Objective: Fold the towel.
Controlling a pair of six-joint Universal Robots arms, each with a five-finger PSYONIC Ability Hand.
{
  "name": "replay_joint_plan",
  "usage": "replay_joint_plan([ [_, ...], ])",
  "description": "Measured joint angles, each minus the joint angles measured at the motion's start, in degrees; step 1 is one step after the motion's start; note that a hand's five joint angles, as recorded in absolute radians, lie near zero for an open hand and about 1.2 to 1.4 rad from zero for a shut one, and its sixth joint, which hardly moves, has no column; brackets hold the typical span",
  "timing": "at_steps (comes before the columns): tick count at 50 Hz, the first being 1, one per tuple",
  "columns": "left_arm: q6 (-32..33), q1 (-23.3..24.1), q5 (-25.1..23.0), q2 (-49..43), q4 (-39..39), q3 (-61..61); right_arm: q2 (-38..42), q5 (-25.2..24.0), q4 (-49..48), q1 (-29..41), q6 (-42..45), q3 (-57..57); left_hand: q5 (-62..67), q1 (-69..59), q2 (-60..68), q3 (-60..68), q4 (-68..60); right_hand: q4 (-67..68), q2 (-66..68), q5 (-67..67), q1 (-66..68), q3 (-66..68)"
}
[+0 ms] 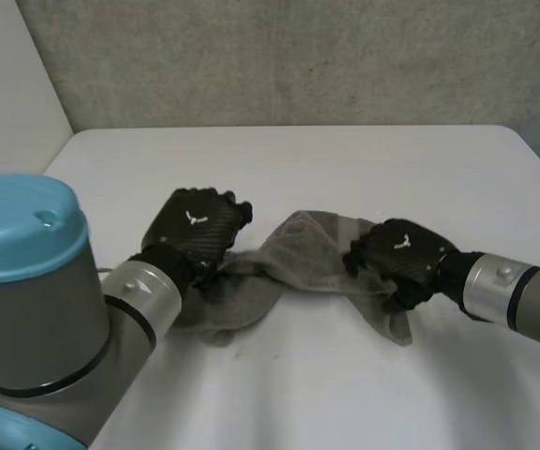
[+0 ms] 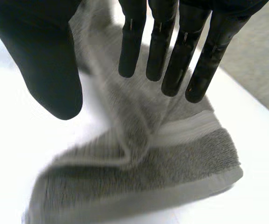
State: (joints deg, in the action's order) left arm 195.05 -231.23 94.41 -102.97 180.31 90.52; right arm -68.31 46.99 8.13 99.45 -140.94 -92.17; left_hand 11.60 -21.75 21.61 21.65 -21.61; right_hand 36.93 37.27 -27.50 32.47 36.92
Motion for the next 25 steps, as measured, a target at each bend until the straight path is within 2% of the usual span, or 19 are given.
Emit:
replay_joint_plan([
  [4, -0.3, -0.5, -0.2, 1.2, 0.0, -0.2, -4.4, 2.8, -4.3, 0.0, -12.8, -2.0, -2.0, 1.9, -2.0, -2.1, 2.0, -3.3, -3.1, 3.7, -3.0, -3.2],
  [5, -0.3, -0.5, -0.2, 1.2, 0.0, -0.2, -4.4, 2.8, -4.3, 0.0, -12.8, -2.0, -2.0, 1.9, -2.0, -2.1, 2.0, -3.3, -3.1, 3.7, -3.0, -3.2],
  [6, -0.4, -0.8, -0.3, 1.3, 0.0, -0.3, -6.2, 5.4, -5.8, 0.2, -17.4, -2.7, -2.5, 2.4, -2.4, -2.5, 2.4, -4.7, -4.6, 5.1, -4.3, -4.7],
  [9, -0.6, -1.7, -0.4, 1.3, 0.0, -0.5, -9.1, 11.0, -7.6, 0.6, -23.6, -3.6, -3.4, 3.2, -3.3, -3.3, 3.3, -6.3, -6.4, 6.8, -5.6, -6.4],
  [13, -0.8, -3.6, -0.6, 1.3, 0.0, -0.8, -11.4, 19.0, -8.4, 1.6, -27.8, -4.1, -4.2, 4.0, -4.1, -4.1, 4.0, -8.7, -8.9, 9.1, -7.6, -8.6],
  [14, -1.0, -4.6, -1.0, 1.2, 0.0, -1.1, -12.0, 22.6, -8.3, 2.5, -28.7, -4.1, -4.3, 4.2, -4.2, -4.2, 4.2, -16.3, -16.3, 16.8, -13.9, -16.2],
  [17, -1.7, -6.5, -2.2, 0.9, -0.1, -1.5, -12.1, 27.3, -7.9, 4.5, -29.5, -3.8, -4.5, 4.2, -4.3, -4.4, 4.4, -18.3, -17.8, 18.9, -15.5, -18.3],
  [19, -3.4, -9.4, -5.6, 0.1, -0.5, -2.4, -11.3, 32.1, -7.5, 7.7, -29.7, -3.3, -4.6, 4.2, -4.4, -4.4, 4.4, -18.6, -17.9, 19.4, -15.8, -18.6],
  [20, -3.4, -9.4, -5.6, 0.1, -0.5, -2.4, -11.3, 32.1, -7.5, 7.7, -29.7, -3.3, -4.6, 4.2, -4.4, -4.4, 4.4, -18.6, -17.9, 19.4, -15.8, -18.6],
  [22, -5.7, -12.2, -10.0, -1.4, -1.4, -3.4, -9.2, 35.2, -7.3, 10.2, -29.6, -2.8, -4.5, 4.2, -4.4, -4.4, 4.4, -18.6, -17.9, 19.5, -15.8, -18.6],
  [24, -7.1, -13.3, -12.4, -2.5, -2.0, -4.1, -7.6, 36.3, -7.3, 11.1, -29.6, -2.4, -4.4, 4.2, -4.3, -4.3, 4.4, -18.6, -17.9, 19.4, -15.8, -18.6],
  [25, -9.0, -14.6, -15.5, -4.1, -3.1, -5.1, -5.1, 37.6, -7.3, 12.4, -29.6, -1.9, -4.2, 4.2, -4.2, -4.3, 4.2, -18.6, -17.9, 19.5, -15.8, -18.6],
])
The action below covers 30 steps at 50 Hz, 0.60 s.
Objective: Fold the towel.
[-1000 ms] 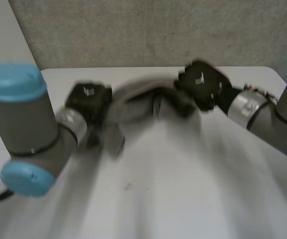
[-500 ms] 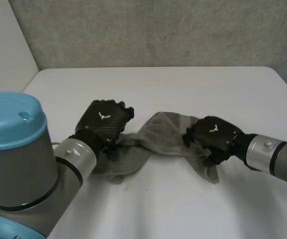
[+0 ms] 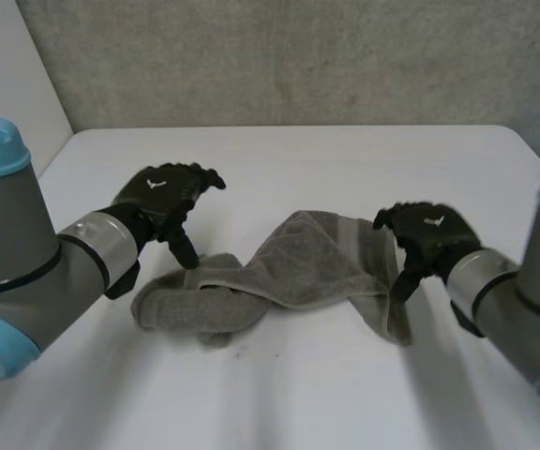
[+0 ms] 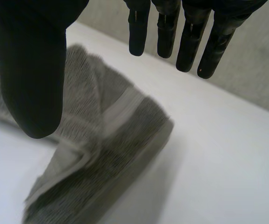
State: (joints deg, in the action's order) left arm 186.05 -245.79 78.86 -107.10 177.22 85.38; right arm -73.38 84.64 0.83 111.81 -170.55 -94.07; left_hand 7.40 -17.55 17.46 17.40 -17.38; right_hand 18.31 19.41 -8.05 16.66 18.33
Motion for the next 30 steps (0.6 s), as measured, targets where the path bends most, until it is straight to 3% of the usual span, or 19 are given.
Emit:
replay_joint_plan([
  [7, -3.5, -1.7, -5.8, -5.5, -2.2, -2.9, 8.6, 3.1, -0.4, 2.4, -1.7, 2.7, 0.5, -0.3, 0.5, 0.5, -0.6, 0.3, 0.1, -1.0, 0.2, 0.3],
  [20, -2.4, -1.5, -5.8, -11.0, -1.8, -3.6, 16.5, 4.1, -4.1, 2.9, -2.2, 6.7, 5.7, -5.6, 5.7, 5.8, -5.8, 10.3, 8.9, -9.4, 7.8, 10.2],
  [22, -2.3, -1.4, -5.8, -11.8, -1.8, -3.9, 17.6, 4.1, -4.5, 3.0, -2.1, 7.2, 7.0, -7.0, 7.0, 7.2, -7.1, 19.7, 18.8, -18.5, 16.3, 19.7],
  [23, -2.3, -1.4, -5.8, -12.1, -1.8, -3.9, 17.9, 4.1, -4.7, 2.9, -2.0, 7.3, 7.3, -7.2, 7.2, 7.4, -7.4, 31.2, 31.4, -29.4, 26.5, 31.1],
  [24, -2.3, -1.4, -5.8, -12.2, -1.8, -4.0, 18.0, 4.1, -4.9, 2.9, -2.0, 7.4, 10.3, -10.5, 10.2, 10.3, -10.4, 31.2, 31.4, -29.4, 26.5, 31.1],
  [26, -2.3, -1.4, -5.8, -12.4, -1.9, -4.0, 18.1, 4.1, -5.2, 2.9, -2.0, 7.5, 11.5, -11.6, 11.6, 11.7, -11.8, 45.7, 45.1, -44.1, 36.7, 45.5],
  [30, -2.3, -1.3, -5.7, -11.6, -2.0, -3.6, 16.5, 3.9, -6.1, 2.5, -2.0, 7.4, 12.8, -12.7, 12.8, 12.9, -12.9, 49.6, 47.3, -47.1, 37.1, 49.1],
])
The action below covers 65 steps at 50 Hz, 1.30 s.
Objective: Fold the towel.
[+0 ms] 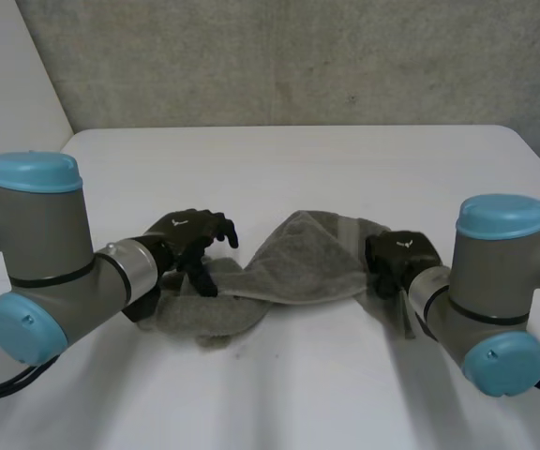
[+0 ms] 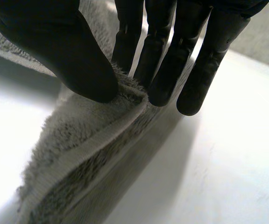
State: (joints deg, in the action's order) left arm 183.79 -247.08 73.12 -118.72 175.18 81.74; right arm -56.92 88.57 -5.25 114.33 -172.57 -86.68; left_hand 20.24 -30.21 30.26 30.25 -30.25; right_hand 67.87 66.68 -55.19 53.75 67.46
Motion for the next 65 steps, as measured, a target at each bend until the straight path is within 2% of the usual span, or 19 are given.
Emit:
replay_joint_plan([
  [8, -0.2, 0.0, 0.0, 4.9, -0.5, 1.3, -6.2, -0.6, -0.8, -0.4, 2.3, -0.1, -1.9, 1.7, -1.8, -1.8, 1.9, 0.0, 0.0, -0.2, 0.0, 0.1],
  [14, -0.1, -0.5, 0.1, 10.2, -0.6, 4.8, -10.1, 0.0, -2.1, -0.7, 11.7, 0.1, -2.7, 2.4, -2.5, -2.5, 2.6, 0.0, 0.0, -0.4, 0.0, 0.1],
  [20, 0.3, -1.6, 0.2, 11.0, -0.5, 7.3, -10.9, 0.7, -4.1, -1.9, 19.3, 0.2, -2.6, 2.4, -2.5, -2.5, 2.6, 0.0, 0.0, -0.5, 0.0, 0.1],
  [26, 2.0, -2.2, 1.1, 8.3, -0.1, 8.6, -10.9, 2.1, -5.3, -3.3, 23.5, -0.4, -2.5, 2.4, -2.5, -2.5, 2.6, 0.0, 0.0, -0.5, 0.0, 0.1],
  [41, 6.6, -1.5, 5.3, -0.3, 5.3, 6.0, -11.0, 2.6, -5.3, -3.4, 24.5, -3.2, -2.4, 2.3, -2.4, -2.3, 2.3, 0.0, 0.0, -0.5, 0.0, 0.3],
  [49, 7.5, 0.8, 5.0, -5.9, 5.9, 1.0, -10.7, 2.4, -5.3, -3.3, 28.7, -3.2, -2.3, 2.3, -2.2, -2.3, 2.2, 0.0, 0.0, -0.5, 0.0, 0.3],
  [55, 7.2, 3.2, 4.8, -5.9, 5.2, 0.0, -10.2, 2.5, -5.4, -3.4, 30.6, -2.7, -2.0, 1.9, -2.0, -2.0, 1.9, 0.0, 0.0, -0.5, 0.0, 0.3],
  [58, 7.1, 4.1, 4.8, -5.4, 5.1, -0.2, -9.9, 2.4, -5.5, -3.4, 30.9, -2.5, 4.8, -6.3, 6.3, 5.1, -5.1, 0.0, 0.0, -0.5, 0.0, 0.3],
  [59, 7.1, 4.6, 4.9, -5.1, 5.2, -0.4, -9.8, 2.4, -5.6, -3.4, 30.9, -2.4, 17.9, -19.0, 18.4, 18.3, -18.4, 0.0, 0.0, -0.5, 0.0, 0.3],
  [62, 7.2, 5.0, 5.1, -4.9, 5.4, -1.3, -9.1, 2.1, -5.7, -3.4, 31.0, -1.5, 25.5, -25.2, 25.8, 25.7, -25.8, 0.0, 0.0, -0.5, 0.0, 0.3],
  [63, 7.3, 5.1, 5.2, -4.9, 5.5, -2.0, -8.7, 1.8, -5.7, -3.4, 31.2, -0.8, 32.7, -32.2, 33.5, 33.5, -33.6, 0.0, 0.0, -0.5, 0.0, 0.3],
  [65, 7.4, 5.1, 5.3, -5.2, 5.6, -3.5, -8.0, 1.4, -5.7, -3.4, 31.6, 0.5, 34.7, -33.3, 35.3, 35.3, -35.4, 0.0, 0.0, -0.5, 0.0, 0.3],
])
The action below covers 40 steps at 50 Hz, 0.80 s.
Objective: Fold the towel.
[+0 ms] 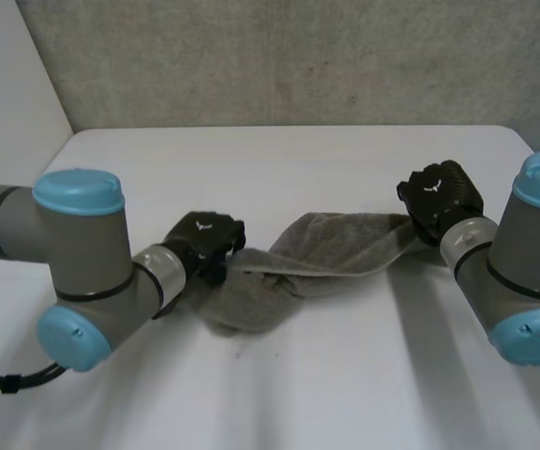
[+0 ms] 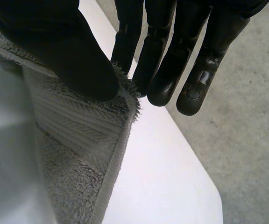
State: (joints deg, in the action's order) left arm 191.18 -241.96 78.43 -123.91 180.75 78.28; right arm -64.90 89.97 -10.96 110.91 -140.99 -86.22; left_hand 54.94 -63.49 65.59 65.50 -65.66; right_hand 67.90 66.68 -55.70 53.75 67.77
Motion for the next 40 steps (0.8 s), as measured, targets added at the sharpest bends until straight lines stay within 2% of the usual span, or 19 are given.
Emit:
replay_joint_plan([
  [6, 1.4, -0.3, 0.8, -1.5, 0.2, -9.7, 3.1, -1.5, -0.4, 0.1, 3.3, 6.9, 2.7, -1.9, 2.9, 3.0, -3.0, 0.0, 0.0, 0.0, 0.0, 0.0],
  [9, 4.3, -0.8, 2.5, -2.0, 0.6, -19.4, 5.3, -1.9, -4.8, 0.3, 6.3, 16.6, 3.3, -2.4, 3.4, 3.7, -3.6, 0.3, 0.6, 0.0, 0.0, 0.2],
  [10, 4.3, -0.8, 2.5, -2.0, 0.6, -19.4, 5.3, -1.9, -4.8, 0.3, 6.3, 16.6, 3.3, -2.4, 3.4, 3.7, -3.6, 0.3, 0.6, 0.0, 0.0, 0.2],
  [14, 8.5, -1.2, 6.2, -1.5, 4.0, -31.7, 5.6, -2.0, -15.8, 0.6, 7.2, 25.2, 3.5, -2.5, 3.7, 3.9, -3.8, 0.3, 0.7, 0.0, 0.0, 0.2],
  [19, 10.8, -1.4, 9.6, 0.6, 10.0, -36.6, 3.8, -3.4, -26.7, 0.8, 5.9, 27.7, 3.6, -2.5, 3.8, 4.1, -3.9, 0.3, 0.7, -0.3, 0.0, 0.2],
  [21, 11.1, -1.4, 10.6, 1.8, 12.2, -35.0, 3.0, -4.5, -27.8, 0.9, 5.1, 26.7, 3.7, -2.5, 3.8, 4.1, -4.0, 0.3, 0.7, -0.3, 0.0, 0.2],
  [27, 11.1, -1.5, 11.3, 4.4, 14.7, -20.6, 2.3, -7.3, -21.6, 0.9, 4.3, 19.3, 3.7, -2.5, 3.9, 4.1, -4.1, 0.3, 0.7, -0.4, 0.0, 0.2],
  [31, 11.2, -1.5, 11.0, 5.1, 14.9, -6.3, 2.5, -8.3, -14.5, 0.8, 4.6, 10.8, 3.7, -2.5, 3.9, 4.1, -4.1, 0.3, 0.7, -0.4, 0.0, 0.2],
  [40, 11.6, -1.0, 10.9, 5.9, 14.0, 12.6, 2.0, -8.5, -0.7, 0.2, 4.9, -0.3, 3.7, -2.5, 3.9, 4.1, -4.1, 0.3, 0.7, -0.4, 0.0, 0.2],
])
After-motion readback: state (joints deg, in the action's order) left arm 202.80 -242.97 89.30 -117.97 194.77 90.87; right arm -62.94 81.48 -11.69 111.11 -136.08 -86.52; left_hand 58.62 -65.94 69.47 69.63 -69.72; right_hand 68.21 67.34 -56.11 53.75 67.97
